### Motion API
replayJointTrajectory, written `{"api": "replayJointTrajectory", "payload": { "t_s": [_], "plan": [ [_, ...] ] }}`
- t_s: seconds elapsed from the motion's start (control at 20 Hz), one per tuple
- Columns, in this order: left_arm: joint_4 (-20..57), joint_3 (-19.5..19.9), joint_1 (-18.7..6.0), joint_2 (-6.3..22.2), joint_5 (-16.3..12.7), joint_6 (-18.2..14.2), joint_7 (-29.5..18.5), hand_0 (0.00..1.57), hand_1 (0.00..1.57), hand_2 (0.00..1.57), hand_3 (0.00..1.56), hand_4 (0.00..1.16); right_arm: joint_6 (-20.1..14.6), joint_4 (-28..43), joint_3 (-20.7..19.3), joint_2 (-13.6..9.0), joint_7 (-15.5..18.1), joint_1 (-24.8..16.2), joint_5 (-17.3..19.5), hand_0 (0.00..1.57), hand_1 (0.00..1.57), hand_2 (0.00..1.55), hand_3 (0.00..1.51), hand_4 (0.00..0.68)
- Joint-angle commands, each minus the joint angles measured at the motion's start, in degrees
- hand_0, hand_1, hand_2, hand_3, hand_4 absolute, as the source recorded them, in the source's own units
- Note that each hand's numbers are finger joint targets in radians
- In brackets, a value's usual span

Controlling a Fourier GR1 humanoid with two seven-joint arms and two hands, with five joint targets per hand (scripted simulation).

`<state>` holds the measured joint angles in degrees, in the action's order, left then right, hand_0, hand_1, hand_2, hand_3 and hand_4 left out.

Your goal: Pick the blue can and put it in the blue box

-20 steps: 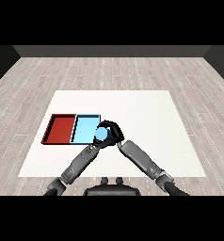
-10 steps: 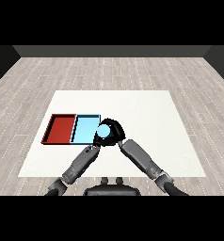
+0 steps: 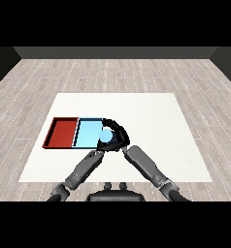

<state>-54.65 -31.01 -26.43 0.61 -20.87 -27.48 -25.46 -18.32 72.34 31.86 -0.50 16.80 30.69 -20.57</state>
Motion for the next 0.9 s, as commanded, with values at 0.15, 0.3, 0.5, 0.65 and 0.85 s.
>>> {"api": "replayJointTrajectory", "payload": {
  "t_s": [0.15,0.3,0.5,0.65,0.85],
  "plan": [
    [-0.93,2.91,-1.2,-0.39,3.69,1.0,3.36,1.57,1.57,1.56,1.49,1.14,3.99,-3.01,-2.67,0.48,2.34,-1.15,0.19,0.0,0.0,0.0,0.0,0.0],
    [-4.53,2.73,0.87,1.46,4.68,0.52,4.82,1.57,1.57,1.57,1.5,1.14,5.52,-1.91,-5.57,0.49,0.23,-0.37,0.17,0.0,0.0,0.0,0.0,0.0],
    [0.54,5.46,-3.93,-0.57,5.83,1.05,4.35,1.57,1.57,1.57,1.51,1.13,7.6,3.41,-7.95,0.08,-2.3,-3.16,2.03,0.0,0.0,0.0,0.0,0.0],
    [3.14,7.06,-2.49,-0.13,6.81,0.91,1.25,1.57,1.57,1.57,1.5,1.13,7.7,11.22,-8.74,-2.89,-5.09,-7.17,1.7,0.0,0.0,0.0,0.0,0.0],
    [-1.1,7.83,-0.24,0.03,8.6,1.14,4.65,1.57,1.57,1.57,1.5,1.13,7.82,17.18,-10.11,-2.74,-7.52,-11.84,2.36,0.0,0.0,0.0,0.0,0.0]
  ]
}}
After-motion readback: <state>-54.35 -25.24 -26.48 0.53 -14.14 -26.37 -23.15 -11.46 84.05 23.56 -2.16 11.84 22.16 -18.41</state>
